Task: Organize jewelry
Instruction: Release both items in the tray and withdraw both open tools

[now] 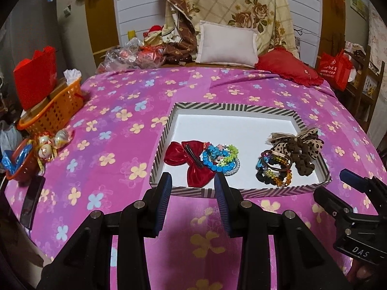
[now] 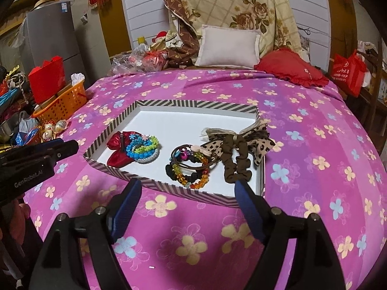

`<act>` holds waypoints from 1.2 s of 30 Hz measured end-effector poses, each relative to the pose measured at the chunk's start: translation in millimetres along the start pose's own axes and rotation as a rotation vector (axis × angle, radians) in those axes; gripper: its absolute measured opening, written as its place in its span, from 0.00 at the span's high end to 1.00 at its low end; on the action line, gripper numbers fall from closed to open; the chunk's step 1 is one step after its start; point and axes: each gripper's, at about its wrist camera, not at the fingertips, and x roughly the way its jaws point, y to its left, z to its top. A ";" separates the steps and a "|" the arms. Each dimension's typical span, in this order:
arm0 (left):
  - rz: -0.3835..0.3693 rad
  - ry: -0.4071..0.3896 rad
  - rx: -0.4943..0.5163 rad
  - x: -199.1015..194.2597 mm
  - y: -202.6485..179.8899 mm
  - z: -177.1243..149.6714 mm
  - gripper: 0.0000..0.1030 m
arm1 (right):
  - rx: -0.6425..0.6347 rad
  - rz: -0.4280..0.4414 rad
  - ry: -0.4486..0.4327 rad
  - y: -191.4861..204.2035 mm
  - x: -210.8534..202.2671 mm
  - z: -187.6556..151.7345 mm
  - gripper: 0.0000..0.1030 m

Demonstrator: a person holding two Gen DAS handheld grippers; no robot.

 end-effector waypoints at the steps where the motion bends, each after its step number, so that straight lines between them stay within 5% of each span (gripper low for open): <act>1: 0.000 -0.008 0.001 -3.6 -0.3 0.0 0.83 | 0.000 0.000 -0.002 0.3 -1.6 0.0 0.20; 36: -0.004 -0.069 0.047 -20.5 -13.9 -2.3 0.83 | 0.002 0.008 0.015 1.0 -2.1 -3.2 0.18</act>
